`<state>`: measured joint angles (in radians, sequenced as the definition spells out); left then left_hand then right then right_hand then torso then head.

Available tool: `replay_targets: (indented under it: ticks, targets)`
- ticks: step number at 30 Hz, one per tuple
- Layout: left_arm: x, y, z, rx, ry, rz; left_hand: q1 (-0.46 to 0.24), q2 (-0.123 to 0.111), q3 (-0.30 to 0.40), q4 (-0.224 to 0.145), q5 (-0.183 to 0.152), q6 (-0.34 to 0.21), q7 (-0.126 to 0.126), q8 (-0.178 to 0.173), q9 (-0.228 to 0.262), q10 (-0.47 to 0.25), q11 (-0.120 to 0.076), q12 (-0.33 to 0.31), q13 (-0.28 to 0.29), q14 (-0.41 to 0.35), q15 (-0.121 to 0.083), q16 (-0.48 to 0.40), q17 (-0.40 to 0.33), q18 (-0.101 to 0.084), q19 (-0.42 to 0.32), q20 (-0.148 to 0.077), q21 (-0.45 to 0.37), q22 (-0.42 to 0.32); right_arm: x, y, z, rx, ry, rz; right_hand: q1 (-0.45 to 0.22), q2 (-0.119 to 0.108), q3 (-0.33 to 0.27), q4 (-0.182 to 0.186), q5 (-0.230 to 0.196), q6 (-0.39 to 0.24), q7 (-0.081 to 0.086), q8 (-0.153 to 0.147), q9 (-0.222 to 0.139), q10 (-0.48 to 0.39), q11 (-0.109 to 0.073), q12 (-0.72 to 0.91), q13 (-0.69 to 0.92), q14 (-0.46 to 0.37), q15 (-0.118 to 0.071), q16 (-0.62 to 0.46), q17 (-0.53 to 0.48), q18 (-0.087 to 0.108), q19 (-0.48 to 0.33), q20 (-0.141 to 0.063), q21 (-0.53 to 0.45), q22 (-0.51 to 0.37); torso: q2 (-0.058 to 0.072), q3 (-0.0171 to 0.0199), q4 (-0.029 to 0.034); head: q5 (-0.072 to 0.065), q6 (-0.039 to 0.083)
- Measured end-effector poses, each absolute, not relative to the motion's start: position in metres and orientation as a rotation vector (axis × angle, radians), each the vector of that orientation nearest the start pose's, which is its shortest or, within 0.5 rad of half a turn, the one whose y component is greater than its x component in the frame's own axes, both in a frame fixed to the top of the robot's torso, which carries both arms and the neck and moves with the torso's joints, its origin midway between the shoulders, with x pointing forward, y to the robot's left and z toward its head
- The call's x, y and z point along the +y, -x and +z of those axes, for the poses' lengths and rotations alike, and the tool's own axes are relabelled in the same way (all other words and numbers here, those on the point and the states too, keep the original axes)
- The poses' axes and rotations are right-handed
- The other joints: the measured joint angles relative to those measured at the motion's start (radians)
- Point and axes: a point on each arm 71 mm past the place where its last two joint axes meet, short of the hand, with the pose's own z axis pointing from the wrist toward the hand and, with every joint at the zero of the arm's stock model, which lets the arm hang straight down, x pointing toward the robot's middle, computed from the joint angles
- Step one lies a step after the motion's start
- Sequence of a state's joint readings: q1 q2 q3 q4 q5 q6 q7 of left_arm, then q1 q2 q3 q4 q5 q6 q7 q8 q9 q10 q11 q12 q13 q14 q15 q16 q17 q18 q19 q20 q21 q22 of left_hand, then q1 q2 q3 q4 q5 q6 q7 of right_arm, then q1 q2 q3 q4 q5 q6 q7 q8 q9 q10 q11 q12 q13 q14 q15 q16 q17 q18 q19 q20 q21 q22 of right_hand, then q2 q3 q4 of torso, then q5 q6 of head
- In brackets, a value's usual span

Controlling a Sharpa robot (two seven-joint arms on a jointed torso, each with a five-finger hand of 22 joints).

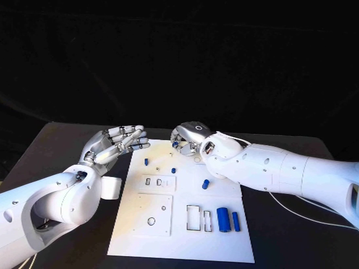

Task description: Assemble the parts on the task board

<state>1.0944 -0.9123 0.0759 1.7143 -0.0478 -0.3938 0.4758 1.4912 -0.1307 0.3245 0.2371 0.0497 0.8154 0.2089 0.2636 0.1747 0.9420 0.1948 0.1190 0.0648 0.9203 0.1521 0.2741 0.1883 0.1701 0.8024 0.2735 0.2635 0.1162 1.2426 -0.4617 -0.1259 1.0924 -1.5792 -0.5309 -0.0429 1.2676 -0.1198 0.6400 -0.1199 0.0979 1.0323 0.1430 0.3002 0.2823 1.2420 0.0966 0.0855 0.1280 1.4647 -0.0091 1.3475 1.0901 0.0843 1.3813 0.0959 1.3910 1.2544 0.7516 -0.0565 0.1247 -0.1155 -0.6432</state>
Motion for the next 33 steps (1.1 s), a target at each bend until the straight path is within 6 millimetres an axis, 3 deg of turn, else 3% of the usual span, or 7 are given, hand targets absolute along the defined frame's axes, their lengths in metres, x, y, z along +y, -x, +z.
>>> replay_targets:
  ticks: [14, 17, 18, 22, 24, 33]
  targets:
    - [0.193, -0.451, -0.162, 1.308, 1.074, -1.658, 0.0, 0.0, 0.0, 0.0, 0.0, 0.0, 0.0, 0.0, 0.0, 0.0, 0.0, 0.0, 0.0, 0.0, 0.0, 0.0, 0.0, 0.0, 0.0, 0.0, 0.0, 0.0, -0.117, -0.55, -0.197, 1.418, 0.332, 0.552, -0.001, -0.001, 0.0, 0.0, -0.006, -0.025, 0.01, 0.0, 0.007, -0.004, -0.004, -0.012, 0.035, 0.0, 0.0, 0.0, -0.005, 0.0, -0.006, 0.006, 0.0, -0.003, 0.001, -0.0003, 0.0001, 0.002, -0.002]
    - [0.193, -0.451, -0.162, 1.309, 1.074, -1.659, 0.0, 0.0, 0.0, 0.0, 0.0, 0.0, 0.0, 0.0, -0.001, 0.0, 0.0, -0.006, 0.0, 0.0, 0.0, -0.004, 0.0, 0.0, 0.0, 0.0, 0.0, -0.001, -0.117, -0.551, -0.197, 1.421, 0.337, 0.549, -0.009, -0.009, 0.0, 0.0, -0.006, -0.036, 0.014, -0.005, 0.008, -0.009, -0.009, -0.015, 0.043, 0.003, 0.004, 0.0, -0.01, 0.0, -0.011, 0.01, -0.004, -0.009, 0.001, -0.0003, -0.0005, 0.002, -0.003]
    - [0.193, -0.451, -0.162, 1.309, 1.074, -1.659, 0.0, 0.0, 0.0, 0.0, 0.0, 0.0, 0.0, 0.0, -0.001, 0.0, 0.0, -0.007, 0.0, 0.0, 0.0, -0.004, 0.0, 0.0, 0.0, 0.0, 0.0, -0.001, -0.117, -0.551, -0.197, 1.422, 0.338, 0.547, -0.017, -0.017, 0.001, 0.001, -0.005, -0.054, 0.022, -0.016, 0.008, -0.023, -0.012, -0.019, 0.044, 0.002, 0.013, -0.002, -0.02, 0.0, -0.023, 0.015, -0.013, -0.019, 0.001, -0.0003, -0.0007, 0.003, -0.003]
    - [0.193, -0.451, -0.162, 1.309, 1.074, -1.659, 0.0, 0.0, 0.0, 0.0, 0.0, 0.0, 0.0, 0.0, -0.001, 0.0, 0.0, -0.007, 0.0, 0.0, 0.0, -0.004, 0.0, 0.0, 0.0, 0.0, 0.0, -0.001, -0.119, -0.551, -0.199, 1.428, 0.34, 0.541, -0.042, -0.051, 0.009, 0.009, 0.009, -0.114, 0.049, -0.049, 0.002, -0.122, 0.021, -0.019, 0.02, -0.002, 0.038, -0.026, -0.069, 0.0, -0.068, 0.034, -0.054, -0.078, 0.001, 0.0003, -0.0016, 0.004, -0.004]
    - [0.193, -0.451, -0.162, 1.309, 1.074, -1.658, 0.0, 0.0, 0.0, 0.0, 0.0, 0.0, 0.0, 0.0, -0.001, 0.0, 0.0, -0.007, 0.0, 0.0, 0.0, -0.004, 0.0, 0.0, 0.0, 0.0, 0.0, -0.001, -0.121, -0.551, -0.199, 1.43, 0.339, 0.539, -0.049, -0.068, 0.004, 0.013, 0.009, -0.145, 0.055, -0.068, -0.004, -0.168, 0.031, -0.019, 0.007, -0.012, 0.048, -0.043, -0.101, 0.0, -0.101, 0.043, -0.085, -0.123, 0.001, 0.0006, -0.0022, 0.004, -0.004]
    - [0.195, -0.452, -0.162, 1.307, 1.076, -1.653, 0.0, 0.0, 0.0, 0.0, 0.0, 0.0, 0.0, 0.0, -0.001, 0.0, 0.0, -0.007, 0.0, 0.0, 0.0, -0.004, 0.0, 0.0, 0.0, 0.0, 0.0, -0.001, -0.142, -0.54, -0.193, 1.424, 0.324, 0.554, -0.053, -0.071, -0.004, 0.013, 0.017, -0.151, 0.059, -0.074, -0.001, -0.195, 0.037, -0.011, -0.002, -0.013, 0.049, -0.048, -0.115, 0.0, -0.114, 0.053, -0.102, -0.138, 0.001, 0.0014, -0.0039, 0.005, -0.001]
